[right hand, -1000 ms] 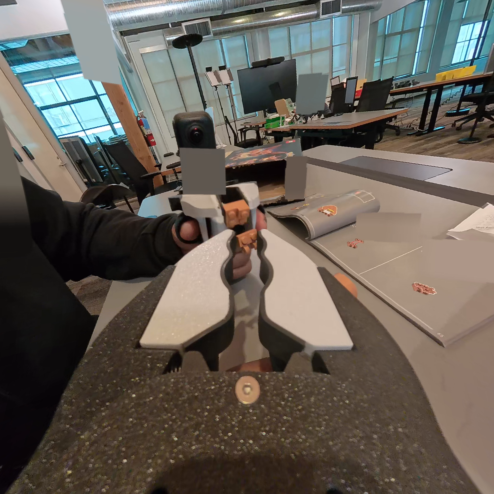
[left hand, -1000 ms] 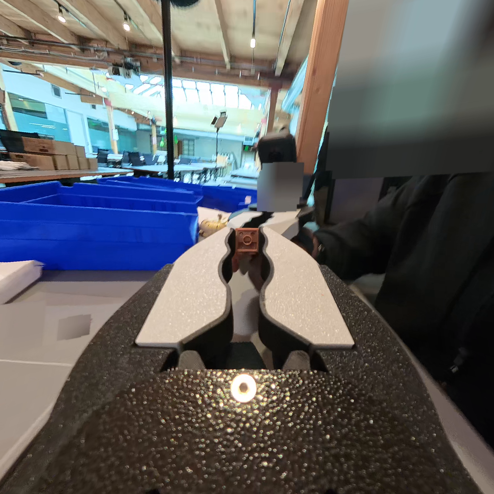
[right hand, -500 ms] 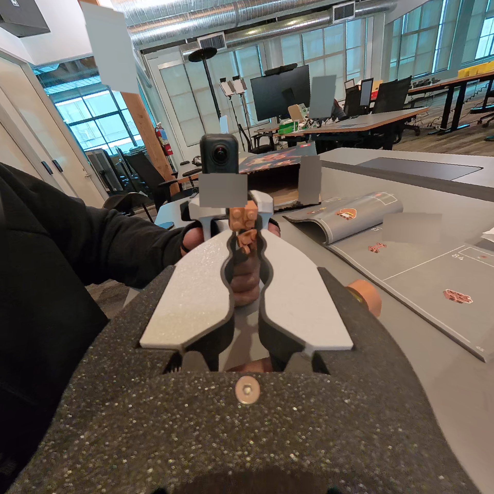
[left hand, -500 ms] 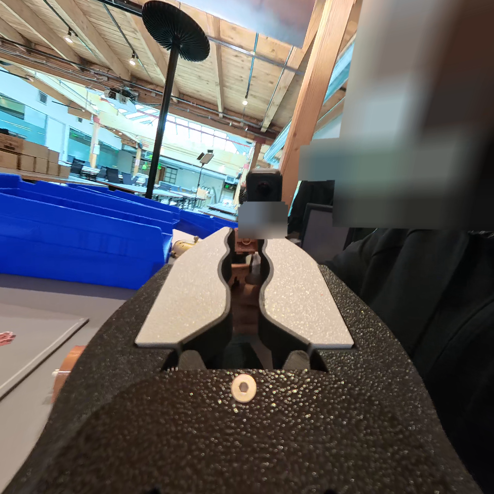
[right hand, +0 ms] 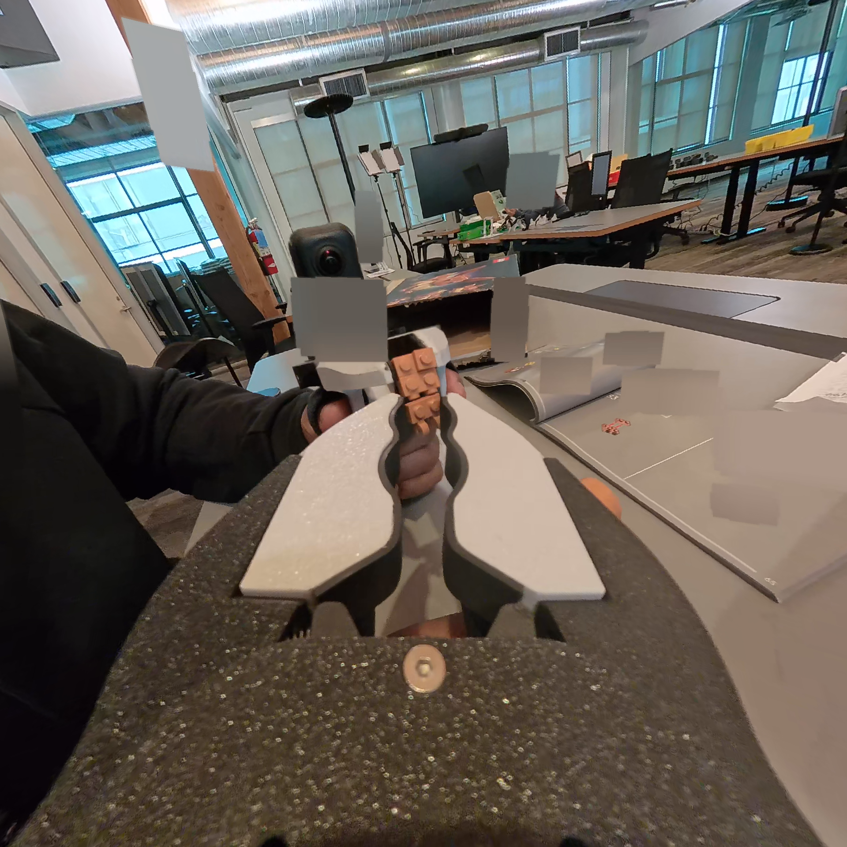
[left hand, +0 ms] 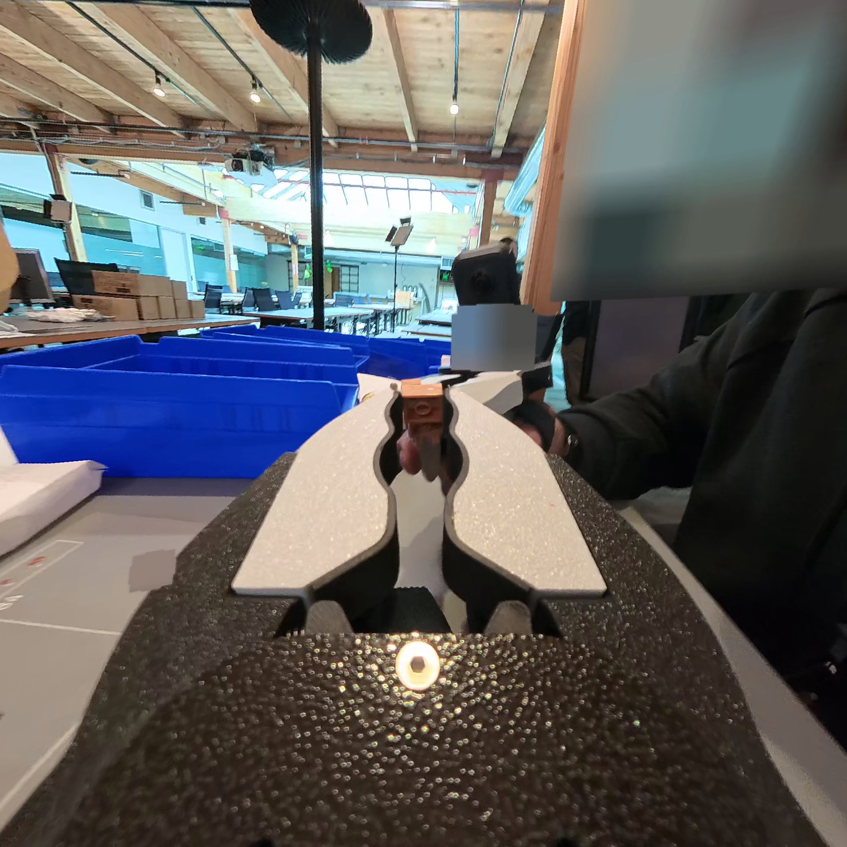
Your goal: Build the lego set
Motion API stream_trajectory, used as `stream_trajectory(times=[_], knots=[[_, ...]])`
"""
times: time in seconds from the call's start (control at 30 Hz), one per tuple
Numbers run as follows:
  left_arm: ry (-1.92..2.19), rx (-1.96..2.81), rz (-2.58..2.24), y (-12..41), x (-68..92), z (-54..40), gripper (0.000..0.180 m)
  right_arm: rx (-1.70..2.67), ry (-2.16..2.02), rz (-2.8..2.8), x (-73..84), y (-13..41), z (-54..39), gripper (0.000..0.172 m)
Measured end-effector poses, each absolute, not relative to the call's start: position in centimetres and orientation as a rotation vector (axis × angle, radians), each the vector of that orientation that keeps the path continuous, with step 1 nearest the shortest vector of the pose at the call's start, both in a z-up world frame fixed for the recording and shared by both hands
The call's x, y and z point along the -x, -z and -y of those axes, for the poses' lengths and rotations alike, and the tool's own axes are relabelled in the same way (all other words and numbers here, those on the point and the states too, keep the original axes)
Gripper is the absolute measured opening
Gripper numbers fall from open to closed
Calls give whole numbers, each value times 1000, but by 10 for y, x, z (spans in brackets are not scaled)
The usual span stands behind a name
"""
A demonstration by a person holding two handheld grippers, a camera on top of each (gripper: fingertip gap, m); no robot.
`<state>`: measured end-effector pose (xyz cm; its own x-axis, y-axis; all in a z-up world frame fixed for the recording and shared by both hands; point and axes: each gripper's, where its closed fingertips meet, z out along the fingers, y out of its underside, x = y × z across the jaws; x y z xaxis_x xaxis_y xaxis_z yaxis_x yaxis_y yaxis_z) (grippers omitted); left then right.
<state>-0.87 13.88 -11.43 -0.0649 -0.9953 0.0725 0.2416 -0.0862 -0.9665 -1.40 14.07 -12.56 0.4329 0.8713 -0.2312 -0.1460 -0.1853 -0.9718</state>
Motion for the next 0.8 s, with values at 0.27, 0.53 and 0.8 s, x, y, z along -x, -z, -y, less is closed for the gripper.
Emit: stream_trajectory(times=[0.27,0.53,0.8], knots=[[1318,1085,-1119,125,9,-142,16,1470,-1028,685,13,127,-141,5],[1301,1129,-1128,129,8,-147,16,1523,-949,713,7,134,-148,4],[1143,1223,-1346,157,3,-143,16,1737,-604,1051,1,192,-152,13]])
